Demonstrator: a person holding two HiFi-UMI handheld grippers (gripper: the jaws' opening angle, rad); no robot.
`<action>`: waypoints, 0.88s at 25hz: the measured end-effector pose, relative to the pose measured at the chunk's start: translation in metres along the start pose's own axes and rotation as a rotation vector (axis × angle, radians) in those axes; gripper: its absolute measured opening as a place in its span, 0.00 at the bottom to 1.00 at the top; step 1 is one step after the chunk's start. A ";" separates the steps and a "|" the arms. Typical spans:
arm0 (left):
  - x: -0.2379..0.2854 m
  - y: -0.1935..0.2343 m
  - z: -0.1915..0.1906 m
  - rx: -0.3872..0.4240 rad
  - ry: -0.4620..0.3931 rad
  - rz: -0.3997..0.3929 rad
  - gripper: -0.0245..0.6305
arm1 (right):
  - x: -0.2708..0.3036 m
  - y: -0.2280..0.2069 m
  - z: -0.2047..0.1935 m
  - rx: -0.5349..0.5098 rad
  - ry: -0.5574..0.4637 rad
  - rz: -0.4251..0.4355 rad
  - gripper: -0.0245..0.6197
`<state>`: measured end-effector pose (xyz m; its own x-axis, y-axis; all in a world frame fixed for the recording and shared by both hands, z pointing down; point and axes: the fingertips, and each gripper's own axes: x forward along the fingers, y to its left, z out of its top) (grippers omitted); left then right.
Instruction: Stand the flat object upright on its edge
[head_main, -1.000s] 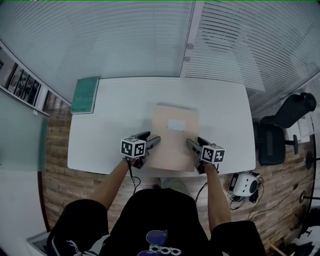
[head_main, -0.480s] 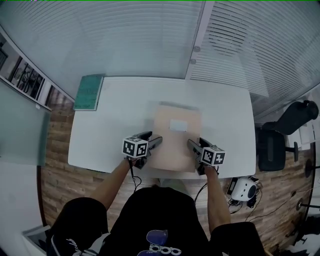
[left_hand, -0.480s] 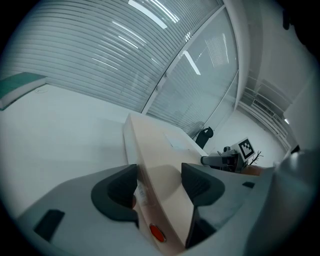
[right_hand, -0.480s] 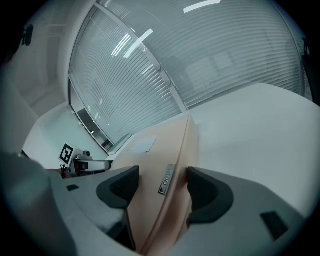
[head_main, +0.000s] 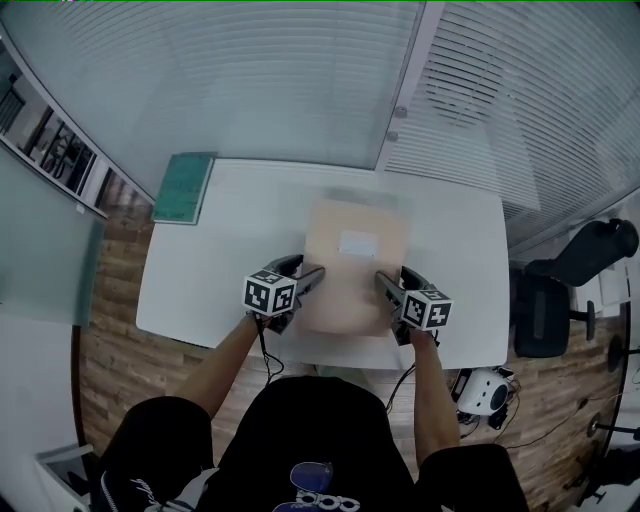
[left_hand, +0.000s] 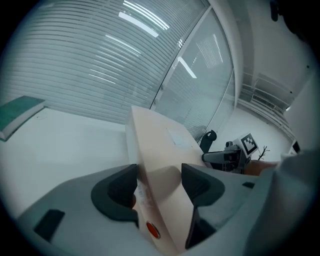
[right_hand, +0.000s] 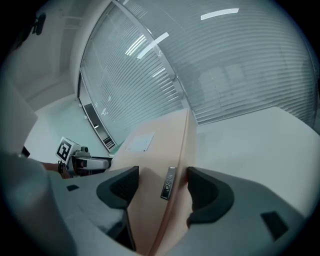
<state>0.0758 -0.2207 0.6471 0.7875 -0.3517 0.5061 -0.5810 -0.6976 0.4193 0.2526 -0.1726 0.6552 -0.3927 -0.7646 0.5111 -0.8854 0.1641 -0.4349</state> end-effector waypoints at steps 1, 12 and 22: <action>0.000 0.001 0.004 0.006 -0.007 0.008 0.49 | 0.002 0.001 0.007 -0.015 -0.006 -0.001 0.51; -0.005 0.019 0.064 0.070 -0.118 0.091 0.49 | 0.020 0.016 0.075 -0.162 -0.094 0.009 0.51; -0.008 0.029 0.111 0.151 -0.218 0.185 0.48 | 0.030 0.022 0.133 -0.340 -0.189 -0.018 0.51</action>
<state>0.0759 -0.3076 0.5713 0.7064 -0.5952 0.3831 -0.6942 -0.6882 0.2109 0.2542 -0.2751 0.5621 -0.3521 -0.8652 0.3569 -0.9359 0.3230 -0.1405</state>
